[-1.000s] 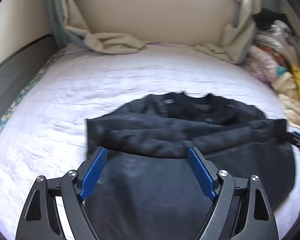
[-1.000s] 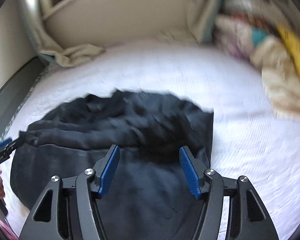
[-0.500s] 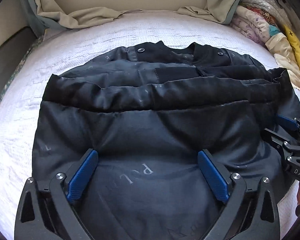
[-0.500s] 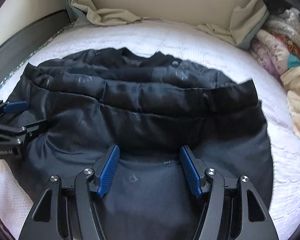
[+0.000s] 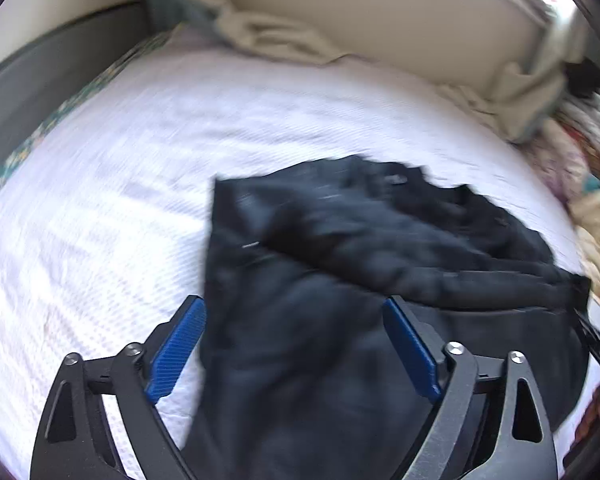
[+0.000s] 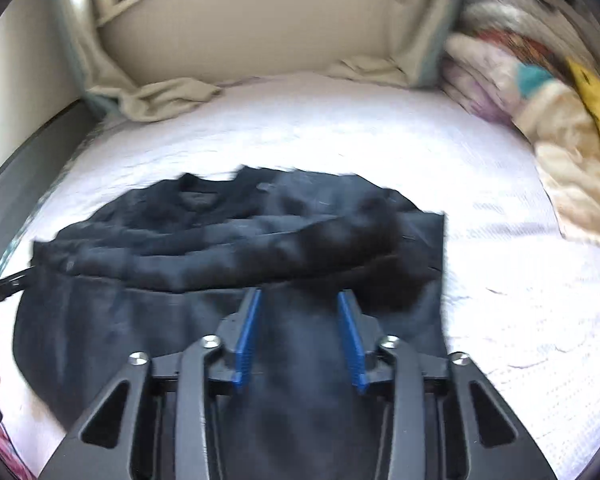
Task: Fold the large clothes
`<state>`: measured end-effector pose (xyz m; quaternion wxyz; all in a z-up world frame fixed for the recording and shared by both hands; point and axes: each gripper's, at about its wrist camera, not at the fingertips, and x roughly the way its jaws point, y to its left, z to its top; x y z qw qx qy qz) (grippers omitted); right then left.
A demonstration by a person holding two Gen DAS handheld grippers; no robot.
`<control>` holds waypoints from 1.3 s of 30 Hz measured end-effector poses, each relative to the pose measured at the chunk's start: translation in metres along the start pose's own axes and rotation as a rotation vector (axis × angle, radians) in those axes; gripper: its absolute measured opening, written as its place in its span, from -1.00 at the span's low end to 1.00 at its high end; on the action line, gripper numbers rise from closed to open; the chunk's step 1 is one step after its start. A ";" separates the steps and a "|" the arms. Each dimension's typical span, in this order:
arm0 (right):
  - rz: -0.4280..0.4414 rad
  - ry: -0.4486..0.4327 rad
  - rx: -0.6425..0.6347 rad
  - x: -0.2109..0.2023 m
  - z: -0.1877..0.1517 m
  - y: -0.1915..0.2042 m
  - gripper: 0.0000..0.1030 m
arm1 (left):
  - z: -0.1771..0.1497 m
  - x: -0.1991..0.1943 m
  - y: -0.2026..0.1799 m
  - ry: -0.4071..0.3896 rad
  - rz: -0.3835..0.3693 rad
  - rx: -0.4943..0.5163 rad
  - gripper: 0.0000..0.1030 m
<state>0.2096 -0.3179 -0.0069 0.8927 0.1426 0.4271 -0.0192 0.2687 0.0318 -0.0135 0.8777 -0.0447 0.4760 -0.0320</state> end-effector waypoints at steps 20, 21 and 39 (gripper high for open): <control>-0.030 0.047 -0.006 0.053 -0.025 -0.009 -0.80 | -0.013 0.057 0.039 0.210 -0.122 -0.164 0.76; -0.036 0.046 -0.009 0.053 -0.025 -0.008 -0.80 | -0.012 0.056 0.041 0.216 -0.135 -0.173 0.76; 0.140 -0.002 0.297 -0.012 0.004 -0.050 0.12 | -0.002 0.019 0.104 0.209 -0.308 -0.328 0.73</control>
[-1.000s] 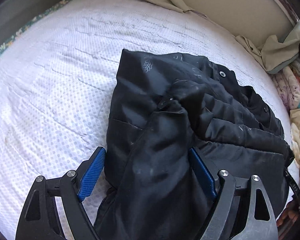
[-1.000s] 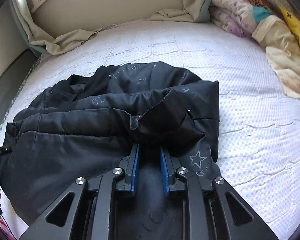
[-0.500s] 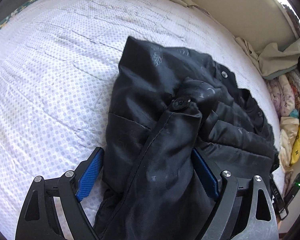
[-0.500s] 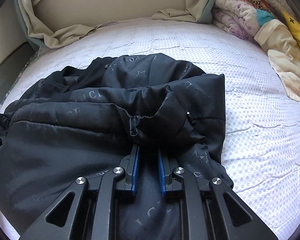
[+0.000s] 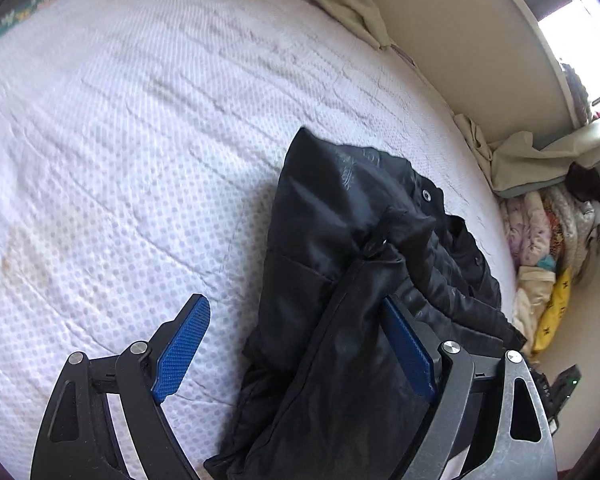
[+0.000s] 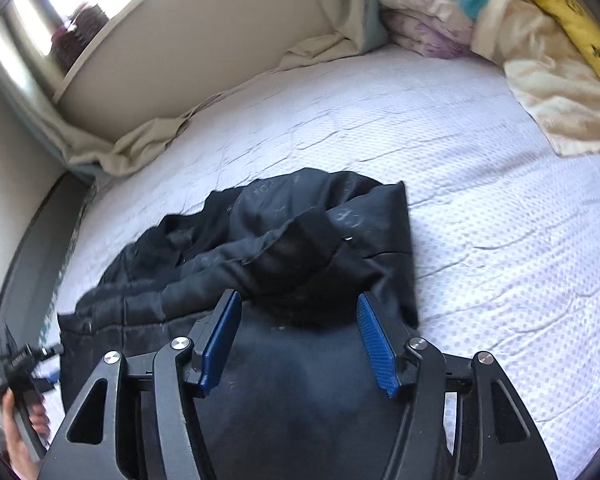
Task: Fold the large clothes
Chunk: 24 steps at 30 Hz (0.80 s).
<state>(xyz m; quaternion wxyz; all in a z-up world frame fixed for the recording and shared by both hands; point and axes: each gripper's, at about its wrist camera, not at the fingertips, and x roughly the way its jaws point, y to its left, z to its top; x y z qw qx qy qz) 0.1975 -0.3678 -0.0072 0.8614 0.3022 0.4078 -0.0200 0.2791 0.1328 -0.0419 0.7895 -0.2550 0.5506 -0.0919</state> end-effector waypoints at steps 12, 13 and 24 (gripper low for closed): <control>0.041 -0.008 -0.001 -0.024 -0.008 0.008 0.18 | -0.009 0.039 0.036 0.098 -0.254 -0.173 0.86; 0.042 -0.007 0.000 -0.023 -0.008 0.008 0.18 | -0.010 0.040 0.035 0.093 -0.259 -0.163 0.87; 0.060 0.014 0.005 -0.018 -0.006 0.009 0.18 | -0.015 0.052 0.009 0.125 -0.262 -0.032 0.65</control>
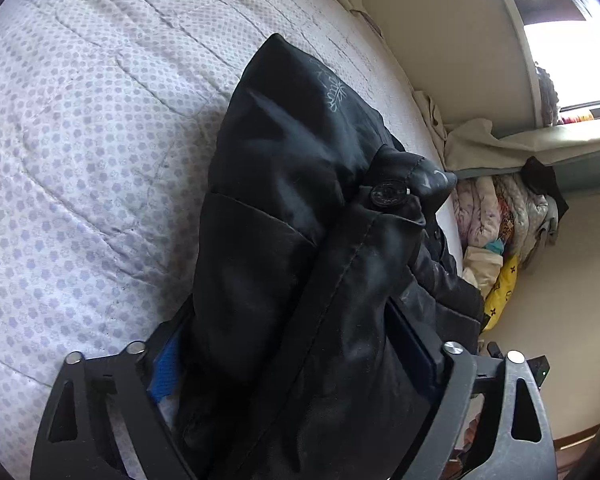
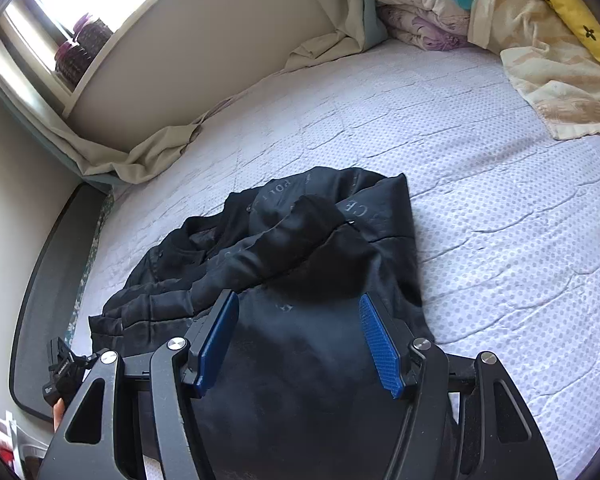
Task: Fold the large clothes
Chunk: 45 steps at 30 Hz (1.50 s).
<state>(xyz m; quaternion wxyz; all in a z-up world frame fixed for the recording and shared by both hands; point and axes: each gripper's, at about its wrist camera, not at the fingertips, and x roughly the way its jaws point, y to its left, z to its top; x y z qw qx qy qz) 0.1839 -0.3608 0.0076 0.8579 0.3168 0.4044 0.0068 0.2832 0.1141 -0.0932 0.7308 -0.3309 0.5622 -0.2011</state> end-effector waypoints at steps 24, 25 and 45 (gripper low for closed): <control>-0.051 0.069 -0.509 0.060 -0.058 0.125 -0.31 | -0.007 -0.033 0.005 -0.017 -0.173 -0.052 -0.25; -0.062 0.074 -0.511 0.066 -0.059 0.125 -0.31 | -0.007 -0.032 0.005 -0.017 -0.174 -0.054 -0.25; -0.068 0.125 -0.490 0.121 -0.062 0.104 -0.40 | -0.037 -0.065 -0.079 -0.039 -0.328 0.094 -0.33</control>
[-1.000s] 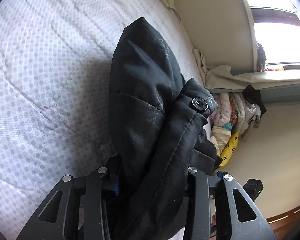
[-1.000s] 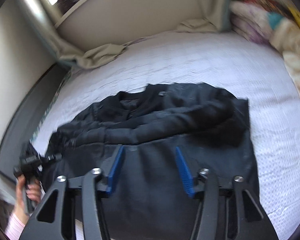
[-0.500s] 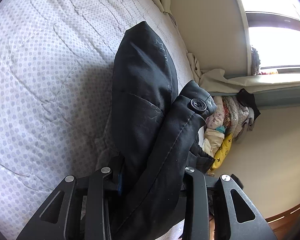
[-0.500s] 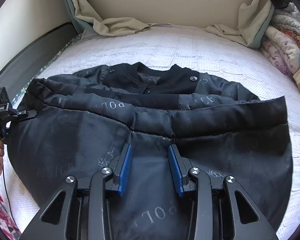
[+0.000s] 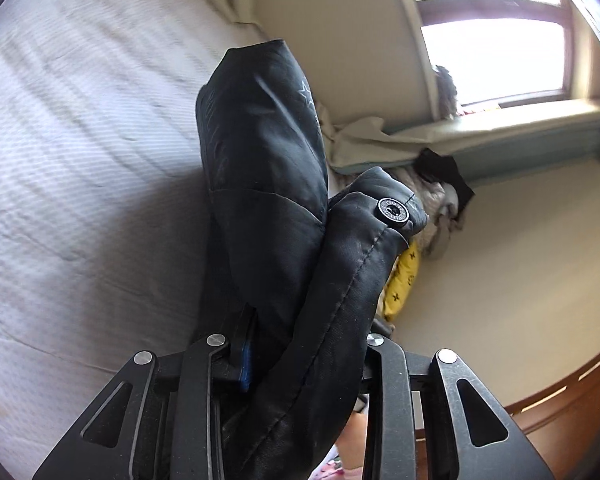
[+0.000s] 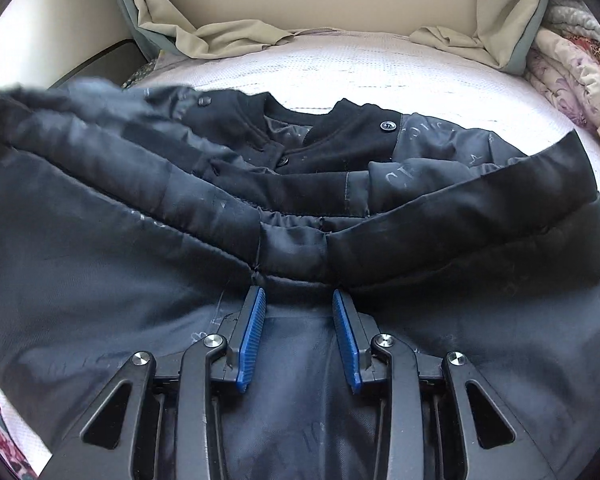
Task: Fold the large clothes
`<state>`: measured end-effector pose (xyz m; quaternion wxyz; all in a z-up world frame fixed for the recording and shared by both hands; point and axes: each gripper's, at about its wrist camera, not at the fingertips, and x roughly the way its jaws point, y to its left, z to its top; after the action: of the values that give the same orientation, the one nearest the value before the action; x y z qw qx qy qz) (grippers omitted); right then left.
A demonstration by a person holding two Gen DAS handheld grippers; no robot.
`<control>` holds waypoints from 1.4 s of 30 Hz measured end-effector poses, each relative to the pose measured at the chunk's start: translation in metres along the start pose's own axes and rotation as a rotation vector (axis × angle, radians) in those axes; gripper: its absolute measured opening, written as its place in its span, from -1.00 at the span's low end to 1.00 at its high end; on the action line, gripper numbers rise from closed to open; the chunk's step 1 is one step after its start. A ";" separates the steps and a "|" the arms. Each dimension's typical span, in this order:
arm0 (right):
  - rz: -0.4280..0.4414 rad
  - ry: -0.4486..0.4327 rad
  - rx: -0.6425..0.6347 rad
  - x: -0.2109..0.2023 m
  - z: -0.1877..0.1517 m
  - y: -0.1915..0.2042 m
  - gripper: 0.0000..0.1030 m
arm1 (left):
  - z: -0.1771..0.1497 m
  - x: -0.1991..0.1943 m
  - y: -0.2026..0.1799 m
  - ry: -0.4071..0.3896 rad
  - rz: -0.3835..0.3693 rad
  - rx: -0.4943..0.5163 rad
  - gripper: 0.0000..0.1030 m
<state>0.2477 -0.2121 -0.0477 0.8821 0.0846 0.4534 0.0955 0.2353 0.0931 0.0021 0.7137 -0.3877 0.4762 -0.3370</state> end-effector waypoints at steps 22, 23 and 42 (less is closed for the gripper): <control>0.275 0.038 0.255 -0.002 0.008 -0.056 -0.45 | -0.047 0.132 -0.152 0.069 0.347 0.259 -0.38; 0.298 0.060 0.285 -0.006 0.009 -0.063 -0.46 | -0.048 0.132 -0.154 0.070 0.352 0.262 -0.38; 0.771 -0.095 0.548 -0.133 0.025 -0.114 0.49 | -0.071 0.154 -0.162 0.076 0.449 0.396 -0.36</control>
<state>0.2027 -0.3562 0.0438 0.7473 0.4805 0.3567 0.2888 0.1996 -0.1305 0.0622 0.8139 -0.1130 0.5012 -0.2713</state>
